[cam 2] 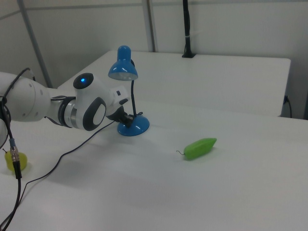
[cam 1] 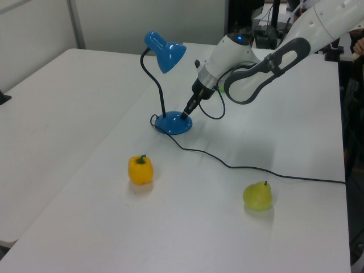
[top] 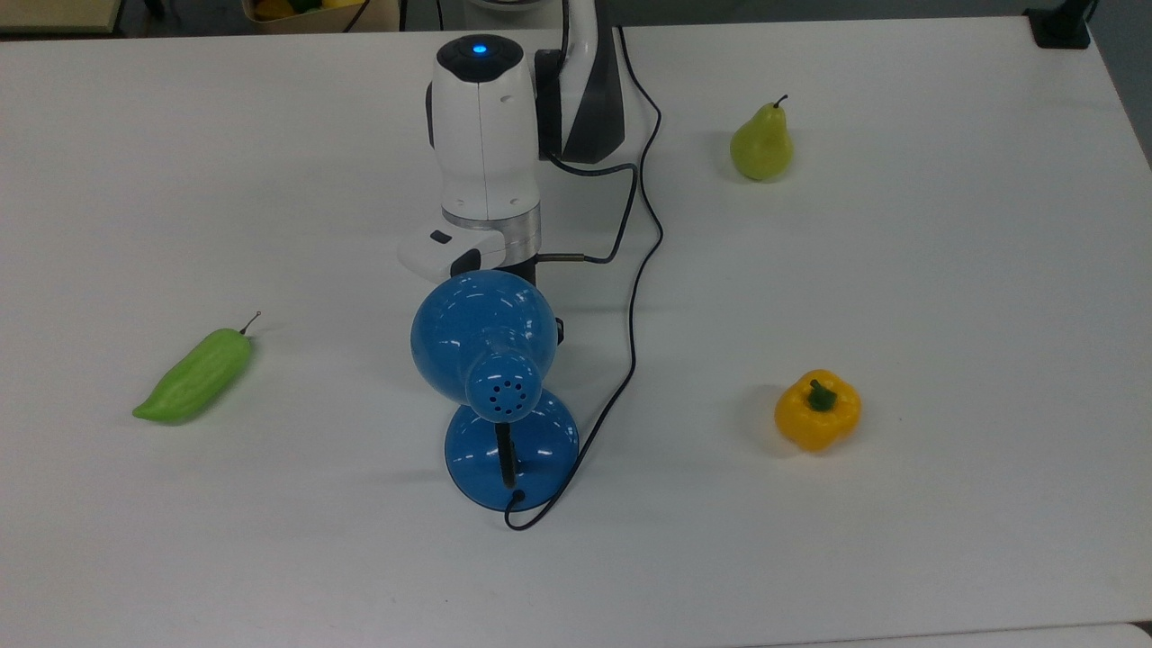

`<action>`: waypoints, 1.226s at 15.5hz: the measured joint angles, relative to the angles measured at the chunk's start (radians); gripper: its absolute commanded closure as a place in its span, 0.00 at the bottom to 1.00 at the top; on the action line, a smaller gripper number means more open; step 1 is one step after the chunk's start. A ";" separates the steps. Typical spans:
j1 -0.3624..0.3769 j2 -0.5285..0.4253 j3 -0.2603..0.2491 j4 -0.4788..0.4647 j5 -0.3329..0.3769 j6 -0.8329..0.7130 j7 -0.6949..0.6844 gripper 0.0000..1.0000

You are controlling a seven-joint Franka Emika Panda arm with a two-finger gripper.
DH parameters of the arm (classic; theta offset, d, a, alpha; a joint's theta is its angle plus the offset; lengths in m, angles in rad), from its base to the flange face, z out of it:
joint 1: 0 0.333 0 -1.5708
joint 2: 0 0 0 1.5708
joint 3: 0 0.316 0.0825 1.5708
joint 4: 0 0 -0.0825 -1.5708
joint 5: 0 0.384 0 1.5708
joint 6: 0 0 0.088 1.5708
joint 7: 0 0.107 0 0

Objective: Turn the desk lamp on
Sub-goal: 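Press down on the lamp base switch with the gripper fingers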

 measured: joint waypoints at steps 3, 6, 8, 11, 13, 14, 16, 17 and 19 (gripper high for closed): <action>0.000 0.000 0.000 0.000 0.000 0.001 0.000 1.00; 0.000 0.001 0.000 0.000 0.000 0.005 0.000 1.00; 0.000 0.004 0.000 -0.001 0.000 0.036 0.000 1.00; 0.000 0.007 0.000 -0.001 0.000 0.053 0.000 1.00; 0.000 0.007 0.000 -0.001 -0.005 0.053 0.000 1.00; 0.000 0.008 0.000 -0.001 -0.014 0.053 0.000 1.00; 0.000 0.008 0.000 -0.001 -0.025 0.053 0.000 1.00; 0.000 0.008 0.000 -0.001 -0.026 0.053 0.000 1.00; 0.000 0.008 0.000 -0.001 -0.026 0.054 0.000 1.00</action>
